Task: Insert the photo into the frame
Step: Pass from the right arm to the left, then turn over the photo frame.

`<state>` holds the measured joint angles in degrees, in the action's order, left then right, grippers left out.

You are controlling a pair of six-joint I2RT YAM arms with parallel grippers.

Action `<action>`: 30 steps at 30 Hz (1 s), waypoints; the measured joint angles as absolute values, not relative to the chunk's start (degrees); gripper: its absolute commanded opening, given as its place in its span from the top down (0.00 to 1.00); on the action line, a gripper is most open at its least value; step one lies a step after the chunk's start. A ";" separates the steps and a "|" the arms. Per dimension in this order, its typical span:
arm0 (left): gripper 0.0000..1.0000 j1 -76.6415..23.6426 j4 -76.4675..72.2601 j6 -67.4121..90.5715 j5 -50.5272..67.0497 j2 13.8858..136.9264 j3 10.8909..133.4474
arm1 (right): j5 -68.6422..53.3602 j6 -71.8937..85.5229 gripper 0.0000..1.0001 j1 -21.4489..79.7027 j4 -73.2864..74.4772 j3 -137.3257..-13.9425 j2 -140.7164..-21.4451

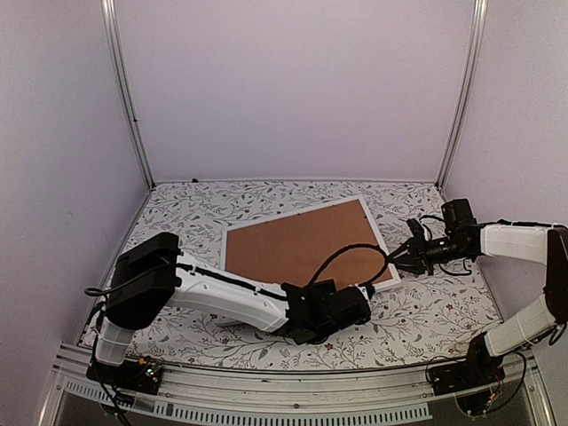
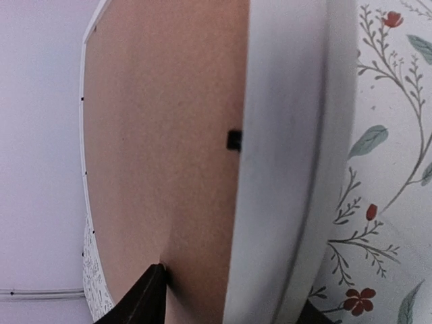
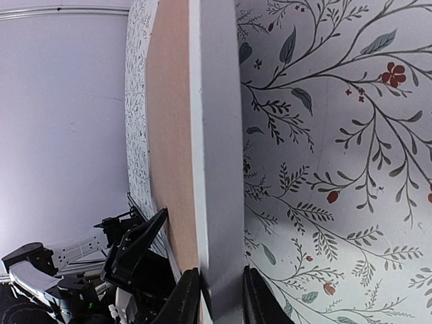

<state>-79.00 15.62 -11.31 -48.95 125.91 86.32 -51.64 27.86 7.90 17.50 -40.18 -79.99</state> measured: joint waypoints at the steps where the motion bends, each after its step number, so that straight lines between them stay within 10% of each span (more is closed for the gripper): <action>1: 0.68 -79.02 15.57 -11.33 -49.19 125.91 86.32 | -51.66 27.92 0.68 7.90 17.39 -40.18 -79.99; 9: 0.84 -79.37 16.80 -15.64 -53.84 125.12 86.61 | -50.85 27.24 0.47 7.88 19.51 -43.35 -79.92; 30: 1.00 -76.58 34.54 -17.76 -46.78 110.74 105.41 | -45.50 19.66 0.44 -3.57 31.99 -59.64 -77.21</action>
<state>-76.58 34.54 -17.76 -46.78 110.74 105.41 -45.50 19.66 -3.57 31.99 -59.64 -77.21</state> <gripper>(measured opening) 0.200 0.561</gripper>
